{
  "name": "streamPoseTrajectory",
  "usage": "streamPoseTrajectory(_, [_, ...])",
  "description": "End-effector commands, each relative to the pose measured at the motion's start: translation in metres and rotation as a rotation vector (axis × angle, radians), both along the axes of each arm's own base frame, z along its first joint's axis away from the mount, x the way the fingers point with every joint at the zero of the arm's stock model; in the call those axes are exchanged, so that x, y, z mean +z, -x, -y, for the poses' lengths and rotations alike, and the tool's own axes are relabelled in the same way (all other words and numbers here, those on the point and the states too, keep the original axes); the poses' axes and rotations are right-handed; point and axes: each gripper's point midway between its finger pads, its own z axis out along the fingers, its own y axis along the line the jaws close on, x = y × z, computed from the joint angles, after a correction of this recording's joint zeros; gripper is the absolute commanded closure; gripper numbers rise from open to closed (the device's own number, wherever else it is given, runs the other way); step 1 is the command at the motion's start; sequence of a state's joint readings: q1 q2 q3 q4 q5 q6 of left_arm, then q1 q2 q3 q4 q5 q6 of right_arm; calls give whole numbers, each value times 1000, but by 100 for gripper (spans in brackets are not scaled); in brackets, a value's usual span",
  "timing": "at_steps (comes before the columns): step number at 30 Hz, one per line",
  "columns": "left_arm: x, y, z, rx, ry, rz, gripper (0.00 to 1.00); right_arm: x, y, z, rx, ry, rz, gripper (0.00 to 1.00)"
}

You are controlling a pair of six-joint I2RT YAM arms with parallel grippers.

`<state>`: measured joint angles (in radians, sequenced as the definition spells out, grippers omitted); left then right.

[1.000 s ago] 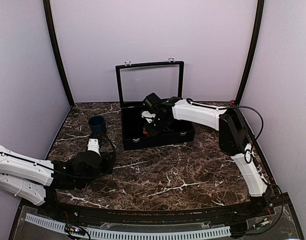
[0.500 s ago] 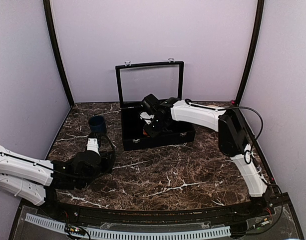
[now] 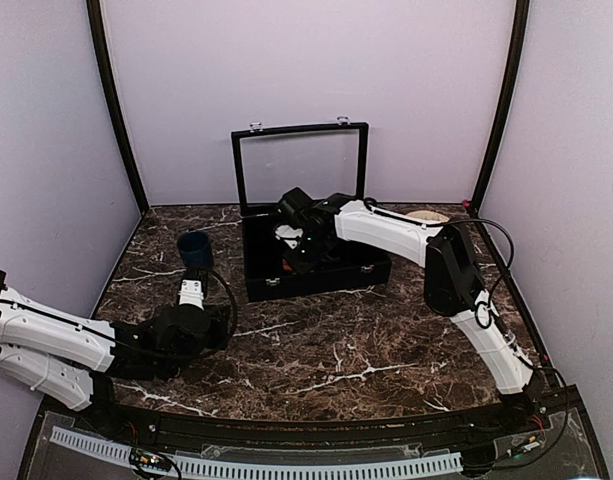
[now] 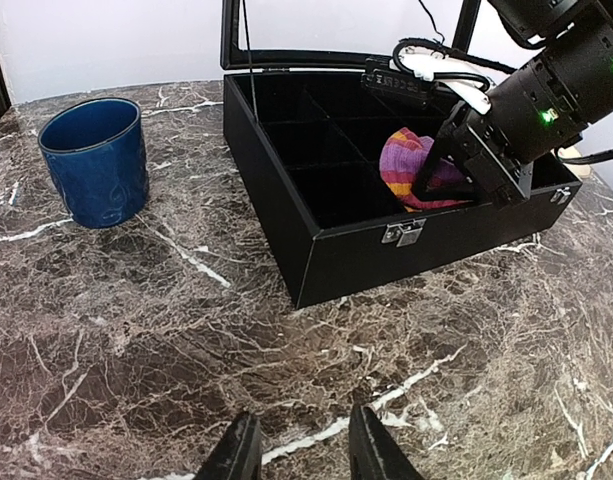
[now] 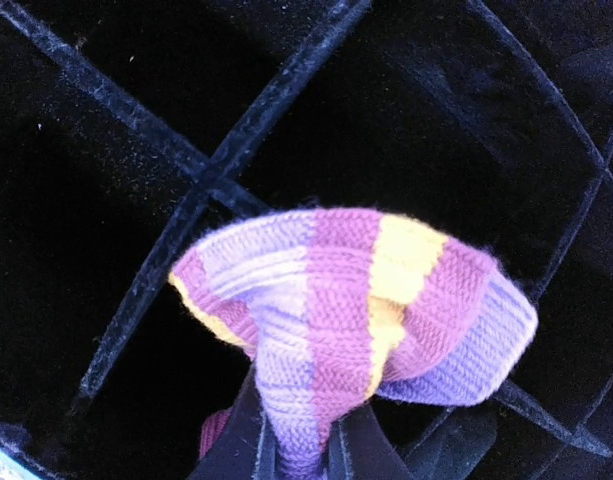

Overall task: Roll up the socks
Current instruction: Place the sock in the storage box.

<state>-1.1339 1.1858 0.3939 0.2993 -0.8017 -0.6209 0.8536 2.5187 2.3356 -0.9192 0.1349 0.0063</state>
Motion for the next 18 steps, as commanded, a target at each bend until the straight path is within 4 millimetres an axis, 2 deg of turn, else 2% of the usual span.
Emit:
streamPoseTrajectory(1, [14,-8,4,20,14,37,68,-75,47,27,45,182,-223,87])
streamPoseTrajectory(4, [11,-9,3,24,10,34,68,-80,44,33,33,196,-231,73])
streamPoseTrajectory(9, [10,-11,5,21,8,32,67,-83,39,38,19,190,-243,62])
streamPoseTrajectory(13, [10,-12,5,19,9,31,67,-75,35,37,15,165,-237,57])
streamPoseTrajectory(18, [11,-12,7,14,16,29,68,-52,31,31,20,116,-205,56])
